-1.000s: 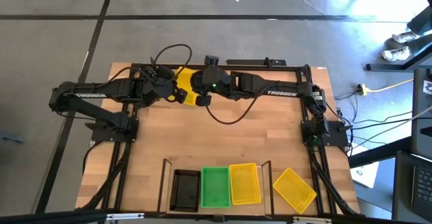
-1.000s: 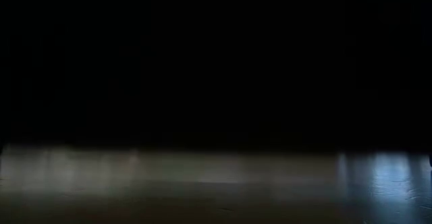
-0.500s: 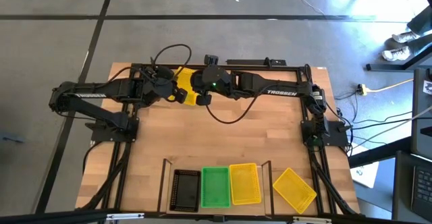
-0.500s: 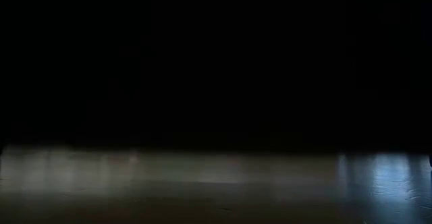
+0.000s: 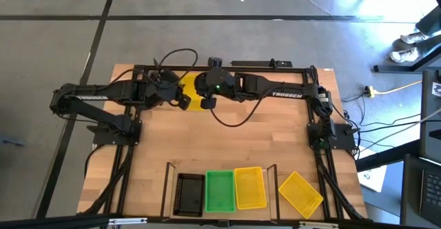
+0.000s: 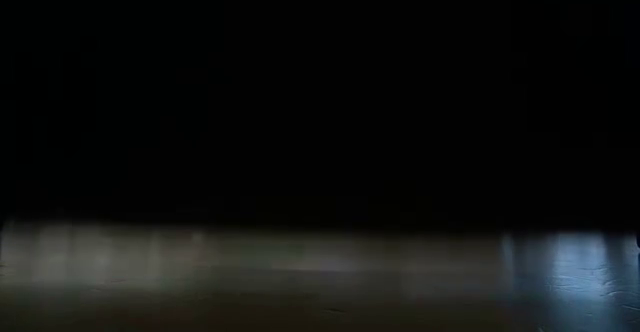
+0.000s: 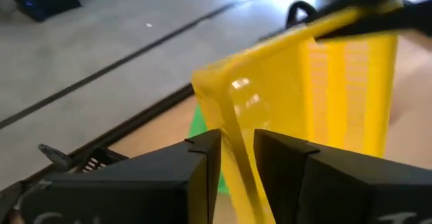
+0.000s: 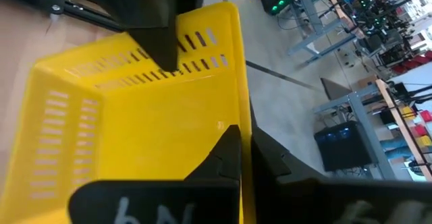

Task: Stack baskets on shelf by color
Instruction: Stack the left yellow basket on top of the yellow basket on the shelf

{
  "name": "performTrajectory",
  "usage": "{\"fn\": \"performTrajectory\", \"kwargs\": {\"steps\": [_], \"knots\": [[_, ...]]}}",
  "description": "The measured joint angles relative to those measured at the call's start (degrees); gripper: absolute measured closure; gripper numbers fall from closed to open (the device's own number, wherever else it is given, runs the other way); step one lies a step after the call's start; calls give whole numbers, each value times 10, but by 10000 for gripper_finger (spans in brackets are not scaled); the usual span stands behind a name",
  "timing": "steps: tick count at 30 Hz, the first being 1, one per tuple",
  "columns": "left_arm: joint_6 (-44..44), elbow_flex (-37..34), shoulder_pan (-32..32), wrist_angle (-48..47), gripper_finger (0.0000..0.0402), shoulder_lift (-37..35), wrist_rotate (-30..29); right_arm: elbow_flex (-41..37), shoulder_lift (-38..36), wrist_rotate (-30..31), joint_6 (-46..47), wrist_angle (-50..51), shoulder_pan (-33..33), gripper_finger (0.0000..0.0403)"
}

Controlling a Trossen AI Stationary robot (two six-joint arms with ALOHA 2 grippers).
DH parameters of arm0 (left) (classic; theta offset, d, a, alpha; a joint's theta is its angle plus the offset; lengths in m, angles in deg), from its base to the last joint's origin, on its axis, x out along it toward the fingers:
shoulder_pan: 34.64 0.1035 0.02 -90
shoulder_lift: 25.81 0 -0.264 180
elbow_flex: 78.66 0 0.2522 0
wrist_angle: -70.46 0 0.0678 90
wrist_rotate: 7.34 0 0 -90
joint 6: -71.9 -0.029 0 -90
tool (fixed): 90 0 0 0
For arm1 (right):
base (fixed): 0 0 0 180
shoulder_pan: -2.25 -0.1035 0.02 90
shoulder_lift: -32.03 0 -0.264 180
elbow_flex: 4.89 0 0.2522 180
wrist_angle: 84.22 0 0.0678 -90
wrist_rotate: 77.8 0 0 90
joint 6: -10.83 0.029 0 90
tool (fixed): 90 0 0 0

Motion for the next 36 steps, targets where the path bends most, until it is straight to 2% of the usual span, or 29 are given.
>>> {"fn": "performTrajectory", "kwargs": {"steps": [6, 10, 19, 30, 36], "knots": [[-11, 1, -19, -57, 325, 0, 31, 0, 0, 3, 0, 6, 0, 402], [-15, 1, -34, -59, 325, 0, 33, 0, 0, 46, -2, 11, 0, 402], [-34, 1, -69, -58, 325, -19, 29, 0, 0, 81, -2, 17, 0, 403], [-23, 0, -94, -87, 324, -58, 10, 1, -4, 81, -2, 32, 0, 403], [2, 0, -94, -125, 324, -98, 9, 47, -20, 63, 35, 124, -8, 403]]}}
